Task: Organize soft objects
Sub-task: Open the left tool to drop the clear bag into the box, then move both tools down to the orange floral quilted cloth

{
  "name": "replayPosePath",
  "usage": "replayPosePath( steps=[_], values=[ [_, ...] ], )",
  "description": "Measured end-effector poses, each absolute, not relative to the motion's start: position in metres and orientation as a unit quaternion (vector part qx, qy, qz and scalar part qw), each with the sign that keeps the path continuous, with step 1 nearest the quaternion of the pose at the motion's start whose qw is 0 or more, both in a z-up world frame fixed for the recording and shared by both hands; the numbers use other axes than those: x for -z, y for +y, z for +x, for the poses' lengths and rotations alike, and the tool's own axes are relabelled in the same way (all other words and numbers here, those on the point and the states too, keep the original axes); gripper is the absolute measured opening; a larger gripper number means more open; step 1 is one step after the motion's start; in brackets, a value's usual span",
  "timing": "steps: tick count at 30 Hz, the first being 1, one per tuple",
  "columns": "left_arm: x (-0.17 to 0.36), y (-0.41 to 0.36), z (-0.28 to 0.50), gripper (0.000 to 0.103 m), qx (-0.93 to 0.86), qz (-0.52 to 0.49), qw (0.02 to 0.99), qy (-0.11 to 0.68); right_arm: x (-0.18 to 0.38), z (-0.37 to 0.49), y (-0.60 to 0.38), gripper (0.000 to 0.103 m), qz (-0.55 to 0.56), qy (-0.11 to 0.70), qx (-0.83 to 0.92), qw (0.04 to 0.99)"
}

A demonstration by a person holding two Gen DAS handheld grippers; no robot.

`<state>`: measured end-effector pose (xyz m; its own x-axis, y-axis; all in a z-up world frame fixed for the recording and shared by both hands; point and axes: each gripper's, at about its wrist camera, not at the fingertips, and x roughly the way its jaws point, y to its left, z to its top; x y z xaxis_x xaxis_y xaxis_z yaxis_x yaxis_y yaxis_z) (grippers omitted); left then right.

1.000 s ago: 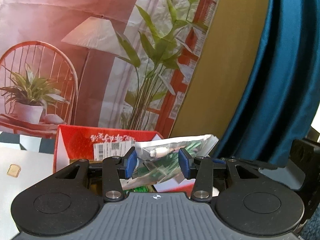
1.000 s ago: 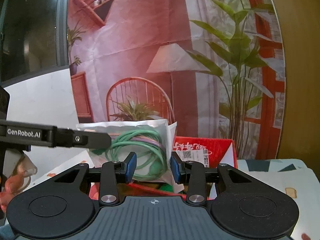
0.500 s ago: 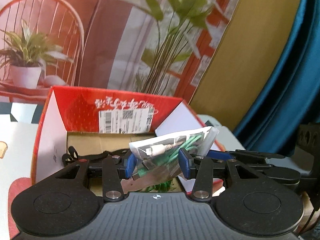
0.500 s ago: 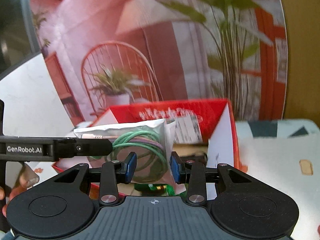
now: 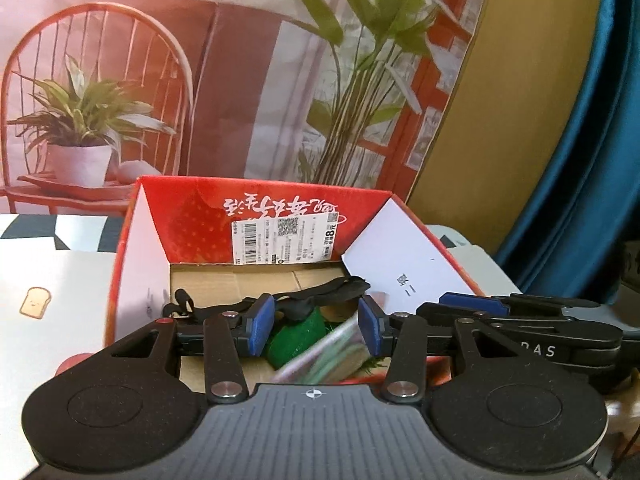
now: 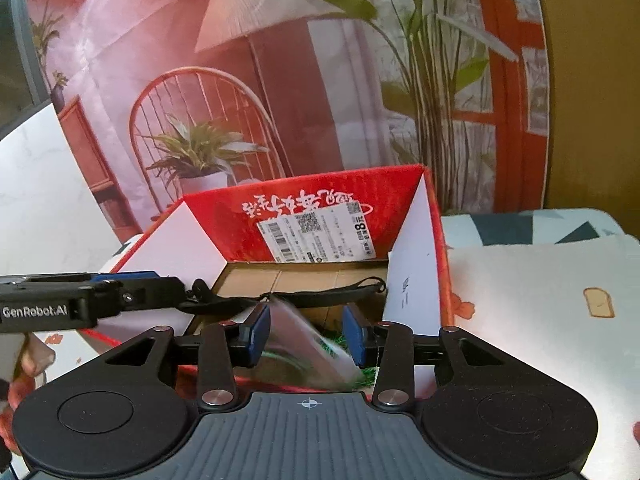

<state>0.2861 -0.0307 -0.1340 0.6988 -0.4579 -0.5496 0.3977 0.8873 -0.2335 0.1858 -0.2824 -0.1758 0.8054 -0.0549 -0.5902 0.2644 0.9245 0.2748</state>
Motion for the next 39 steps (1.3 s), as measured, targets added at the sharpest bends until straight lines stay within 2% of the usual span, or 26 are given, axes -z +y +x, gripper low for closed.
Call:
replayPosePath(
  steps=[10, 21, 33, 39],
  values=[
    [0.127, -0.013, 0.222, 0.049, 0.238, -0.037, 0.926, 0.291, 0.156, 0.128, -0.256, 0.038, 0.151, 0.250, 0.071, 0.954],
    [0.158, -0.003, 0.181, 0.049, 0.217, -0.045, 0.921, 0.319, 0.172, 0.072, -0.225, 0.038, 0.160, 0.223, 0.085, 0.958],
    [0.192, -0.001, 0.169, 0.049, 0.195, -0.061, 0.920, 0.334, 0.229, 0.064, -0.206, 0.039, 0.191, 0.280, 0.098, 0.936],
    [0.203, -0.002, 0.155, 0.043, 0.188, -0.052, 0.925, 0.325, 0.244, 0.059, -0.194, 0.039, 0.165, 0.286, 0.096, 0.939]
  ],
)
